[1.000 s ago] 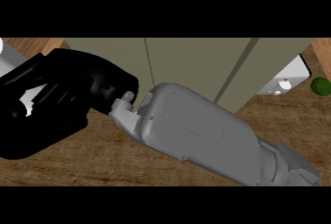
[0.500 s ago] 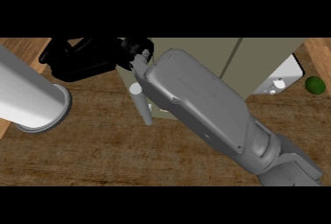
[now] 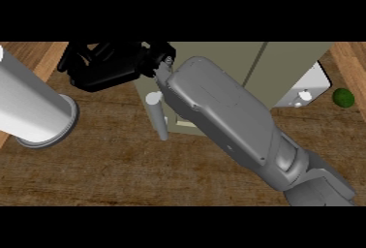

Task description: Pick up the wine, place it into the cabinet and close the cabinet

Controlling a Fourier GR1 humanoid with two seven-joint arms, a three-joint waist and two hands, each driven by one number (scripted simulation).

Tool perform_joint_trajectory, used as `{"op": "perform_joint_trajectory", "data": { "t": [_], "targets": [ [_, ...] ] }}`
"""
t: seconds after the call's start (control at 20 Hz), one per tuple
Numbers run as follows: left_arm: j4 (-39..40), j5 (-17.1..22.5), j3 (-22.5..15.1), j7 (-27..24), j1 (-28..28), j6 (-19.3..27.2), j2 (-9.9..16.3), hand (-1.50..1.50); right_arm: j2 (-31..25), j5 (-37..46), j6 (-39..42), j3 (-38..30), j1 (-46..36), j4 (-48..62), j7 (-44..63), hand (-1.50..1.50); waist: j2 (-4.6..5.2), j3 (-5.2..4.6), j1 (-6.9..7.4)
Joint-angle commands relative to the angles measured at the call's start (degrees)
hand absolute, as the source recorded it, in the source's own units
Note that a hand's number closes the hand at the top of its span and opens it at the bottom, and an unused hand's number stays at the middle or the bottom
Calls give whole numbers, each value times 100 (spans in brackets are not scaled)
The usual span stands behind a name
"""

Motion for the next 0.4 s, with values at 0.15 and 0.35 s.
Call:
{"op": "perform_joint_trajectory", "data": {
  "t": [0.15,0.35],
  "targets": [
    [-54,113,-158,174,-205,11,17,-150,-863,46,-338,-535,222,828,-354,150,336,144,-408],
    [-307,156,-377,362,-350,197,24,-150,-864,-15,-177,-410,224,851,-397,150,337,159,-539]
  ]
}}
